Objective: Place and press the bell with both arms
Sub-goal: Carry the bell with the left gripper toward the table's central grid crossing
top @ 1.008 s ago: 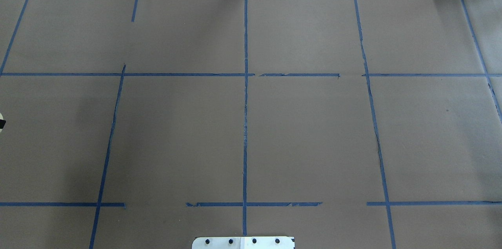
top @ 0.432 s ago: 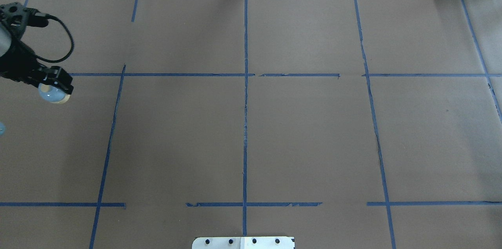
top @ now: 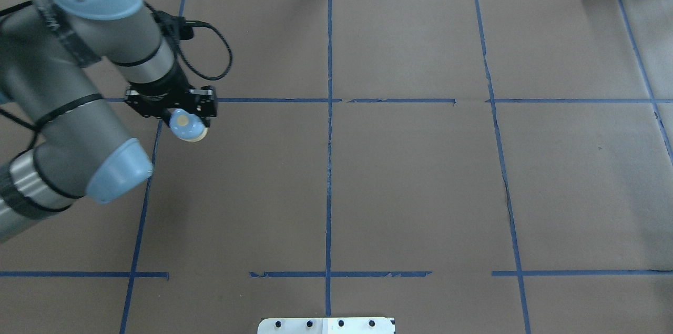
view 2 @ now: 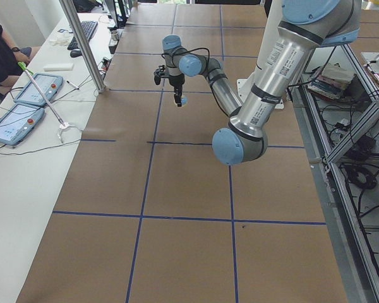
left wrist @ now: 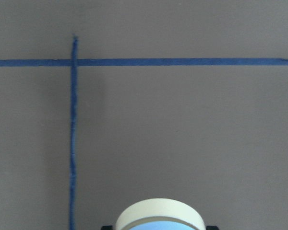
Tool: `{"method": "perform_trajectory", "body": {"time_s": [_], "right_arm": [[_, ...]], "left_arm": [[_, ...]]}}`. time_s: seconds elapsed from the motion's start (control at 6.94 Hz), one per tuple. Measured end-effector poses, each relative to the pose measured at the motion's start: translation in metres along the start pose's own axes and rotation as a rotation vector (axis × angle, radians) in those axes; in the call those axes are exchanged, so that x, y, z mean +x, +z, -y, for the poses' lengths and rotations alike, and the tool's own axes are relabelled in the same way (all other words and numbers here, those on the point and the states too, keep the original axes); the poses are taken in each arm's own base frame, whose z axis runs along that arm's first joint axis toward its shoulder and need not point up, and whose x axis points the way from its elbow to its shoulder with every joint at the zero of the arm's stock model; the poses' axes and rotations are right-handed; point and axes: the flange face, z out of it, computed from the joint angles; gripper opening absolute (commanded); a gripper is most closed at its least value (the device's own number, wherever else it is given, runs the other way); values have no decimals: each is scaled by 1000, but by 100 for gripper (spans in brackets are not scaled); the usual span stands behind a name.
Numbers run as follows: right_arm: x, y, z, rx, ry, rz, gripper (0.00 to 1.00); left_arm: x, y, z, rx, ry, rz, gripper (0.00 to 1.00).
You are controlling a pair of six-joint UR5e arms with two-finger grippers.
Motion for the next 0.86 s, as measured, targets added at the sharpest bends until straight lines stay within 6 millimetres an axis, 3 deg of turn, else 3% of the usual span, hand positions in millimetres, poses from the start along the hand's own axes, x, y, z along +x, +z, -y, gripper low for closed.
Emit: {"method": "perform_trajectory", "body": {"time_s": [0.29, 0.43, 0.58, 0.86], "right_arm": [[0, 0, 0, -1, 0, 0, 100], [0, 0, 0, 0, 0, 0, 100], [0, 0, 1, 0, -1, 0, 100], [0, 1, 1, -2, 0, 0, 100]], "left_arm": [[115, 30, 36, 6, -97, 27, 2], [164, 56, 55, 26, -127, 17, 2], [200, 80, 69, 48, -147, 8, 2], [230, 107, 73, 49, -154, 16, 6]]}}
